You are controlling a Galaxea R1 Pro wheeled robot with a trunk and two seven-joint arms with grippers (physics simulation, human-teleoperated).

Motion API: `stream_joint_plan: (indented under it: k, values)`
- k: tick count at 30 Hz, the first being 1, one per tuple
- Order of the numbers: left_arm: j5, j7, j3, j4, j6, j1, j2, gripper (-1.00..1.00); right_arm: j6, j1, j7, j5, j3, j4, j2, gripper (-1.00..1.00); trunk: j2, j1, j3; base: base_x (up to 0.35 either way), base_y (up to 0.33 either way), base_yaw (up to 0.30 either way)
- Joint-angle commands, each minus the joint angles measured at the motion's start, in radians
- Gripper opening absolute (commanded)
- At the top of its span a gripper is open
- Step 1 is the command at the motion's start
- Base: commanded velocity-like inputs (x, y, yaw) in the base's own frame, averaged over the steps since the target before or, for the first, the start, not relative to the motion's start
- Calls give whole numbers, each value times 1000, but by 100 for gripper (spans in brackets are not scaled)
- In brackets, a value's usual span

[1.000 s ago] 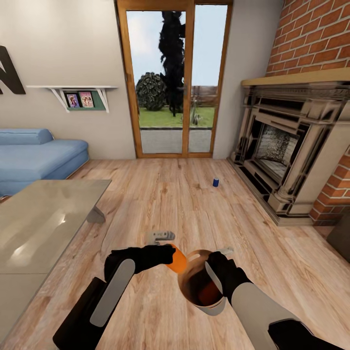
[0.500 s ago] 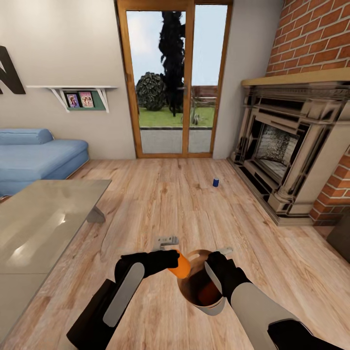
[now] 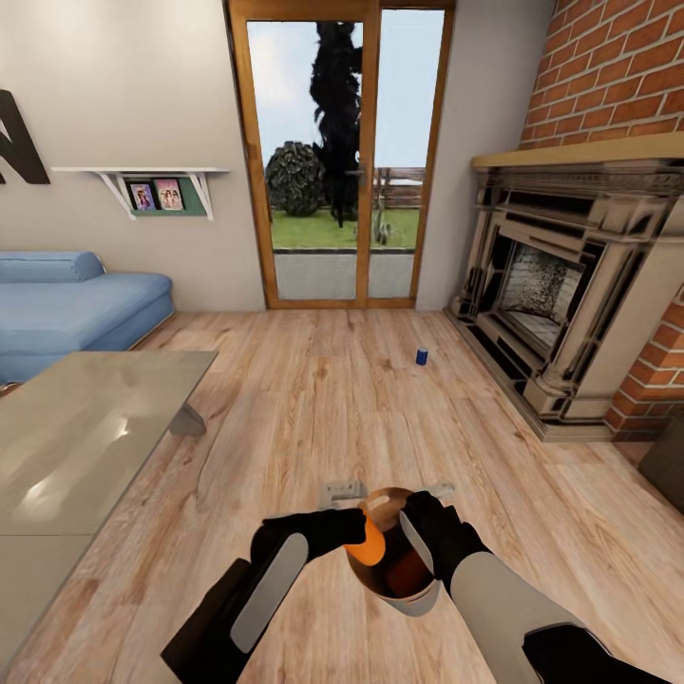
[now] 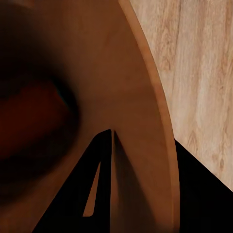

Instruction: Put the three can of soda from the living room inside the tash can in the kitchen.

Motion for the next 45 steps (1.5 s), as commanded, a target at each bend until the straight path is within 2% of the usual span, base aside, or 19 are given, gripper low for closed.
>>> stream_joint_plan:
  k: [1,5,8,13,20,30,40,45]
  values:
    - [-1,-2,-1,5,-6,0,-1,-100,0,0,4,4,0,-1,0,-100,0,0,0,0,0,0]
    - [-2,-2,-10,37,-35,-1,-7,-100,0,0,4,4,0,-2,0,-100,0,0,0,0,0,0]
    - [-1,-3,-46,75,-78,-1,-12,-100,1,0,30,5,0,-6,6,-100,0,0,0,0,0,0]
    - [-1,-3,-70,118,-109,-6,-18,-100,2,0,72,7,1,-9,7,-100,0,0,0,0,0,0]
    - [-1,-6,-79,173,-166,-8,-21,-100,3,0,86,6,2,-12,7,-100,0,0,0,0,0,0]
    - [-2,-8,-84,222,-212,-8,-25,-100,5,0,107,6,3,-13,7,-100,0,0,0,0,0,0]
    - [-3,-8,-88,260,-246,-9,-29,-100,23,0,109,6,9,-16,7,-100,0,0,0,0,0,0]
    - [-4,-8,-97,269,-252,-9,-30,-100,32,0,141,6,9,-23,7,-100,0,0,0,0,0,0]
